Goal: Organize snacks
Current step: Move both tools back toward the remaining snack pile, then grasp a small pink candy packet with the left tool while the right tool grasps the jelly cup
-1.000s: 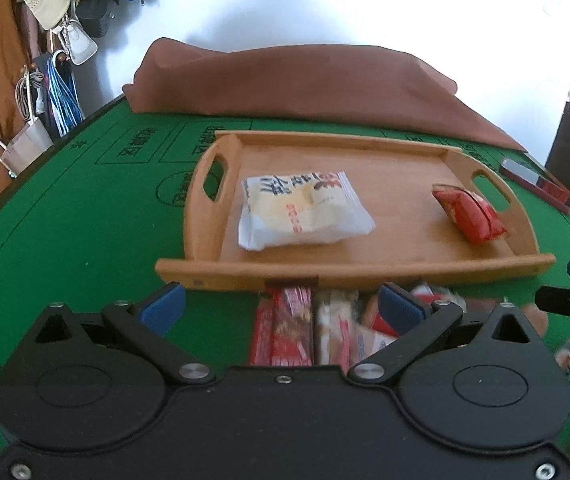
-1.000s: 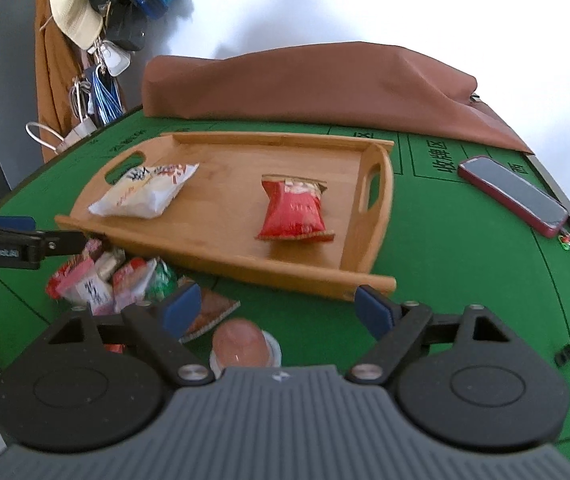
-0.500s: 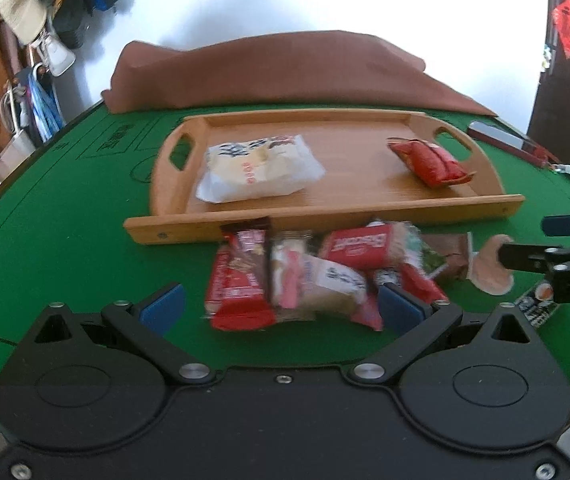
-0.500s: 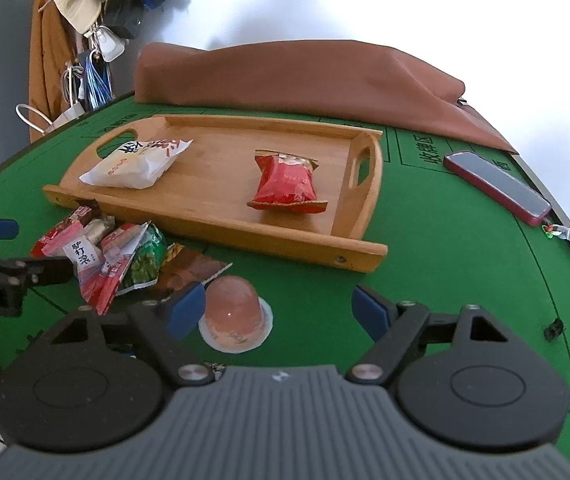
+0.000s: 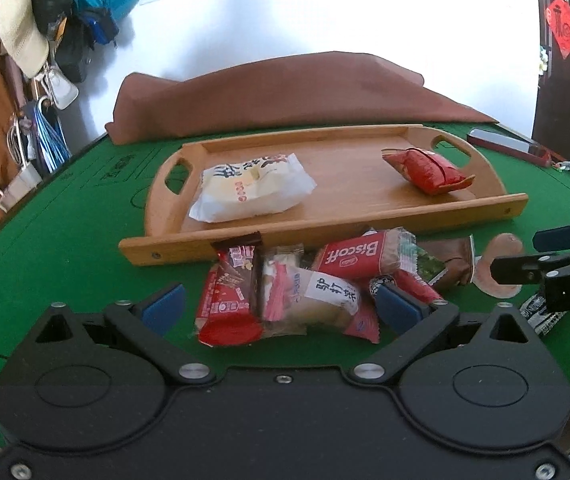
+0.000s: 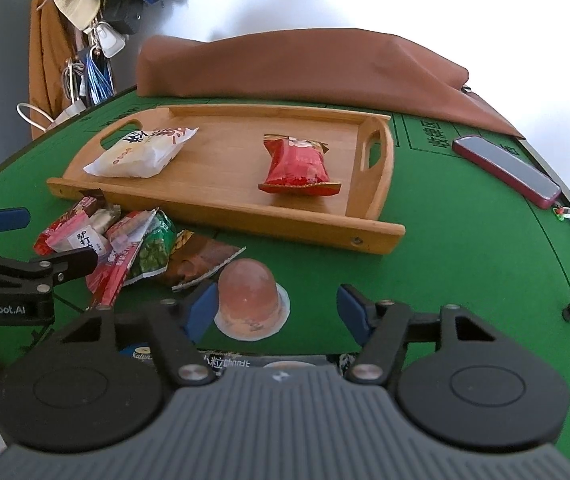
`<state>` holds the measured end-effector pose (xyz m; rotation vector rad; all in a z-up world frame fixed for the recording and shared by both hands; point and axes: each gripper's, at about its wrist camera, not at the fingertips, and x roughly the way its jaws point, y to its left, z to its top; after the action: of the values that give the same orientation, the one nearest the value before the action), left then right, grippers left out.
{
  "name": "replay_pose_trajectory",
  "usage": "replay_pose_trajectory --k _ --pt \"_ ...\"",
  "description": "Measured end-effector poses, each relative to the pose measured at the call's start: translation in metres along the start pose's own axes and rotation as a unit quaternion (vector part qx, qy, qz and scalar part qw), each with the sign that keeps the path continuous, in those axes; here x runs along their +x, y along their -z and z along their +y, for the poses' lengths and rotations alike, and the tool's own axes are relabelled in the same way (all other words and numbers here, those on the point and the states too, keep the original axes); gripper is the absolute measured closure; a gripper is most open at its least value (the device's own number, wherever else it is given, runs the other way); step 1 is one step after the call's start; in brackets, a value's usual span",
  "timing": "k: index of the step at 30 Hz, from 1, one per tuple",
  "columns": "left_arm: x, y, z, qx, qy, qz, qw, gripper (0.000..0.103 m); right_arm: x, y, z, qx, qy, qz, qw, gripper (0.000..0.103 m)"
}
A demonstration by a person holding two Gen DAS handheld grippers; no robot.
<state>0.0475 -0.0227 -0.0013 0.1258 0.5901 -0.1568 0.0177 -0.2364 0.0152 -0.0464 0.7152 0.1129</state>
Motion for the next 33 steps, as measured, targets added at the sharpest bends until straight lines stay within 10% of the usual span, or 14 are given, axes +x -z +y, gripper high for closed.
replay_pose_trajectory --k 9,21,33 --pt "-0.004 -0.001 -0.009 0.015 0.022 0.005 0.9996 0.054 0.004 0.000 0.003 0.001 -0.002 0.003 1.000 0.032" --pt "0.013 0.002 -0.008 -0.018 0.023 0.029 0.9992 0.041 0.009 0.001 0.010 -0.006 0.001 0.006 1.000 0.039" --pt "0.000 0.003 -0.010 -0.018 0.031 0.023 0.9991 0.076 0.012 0.002 0.017 -0.015 0.003 0.003 1.000 0.052"
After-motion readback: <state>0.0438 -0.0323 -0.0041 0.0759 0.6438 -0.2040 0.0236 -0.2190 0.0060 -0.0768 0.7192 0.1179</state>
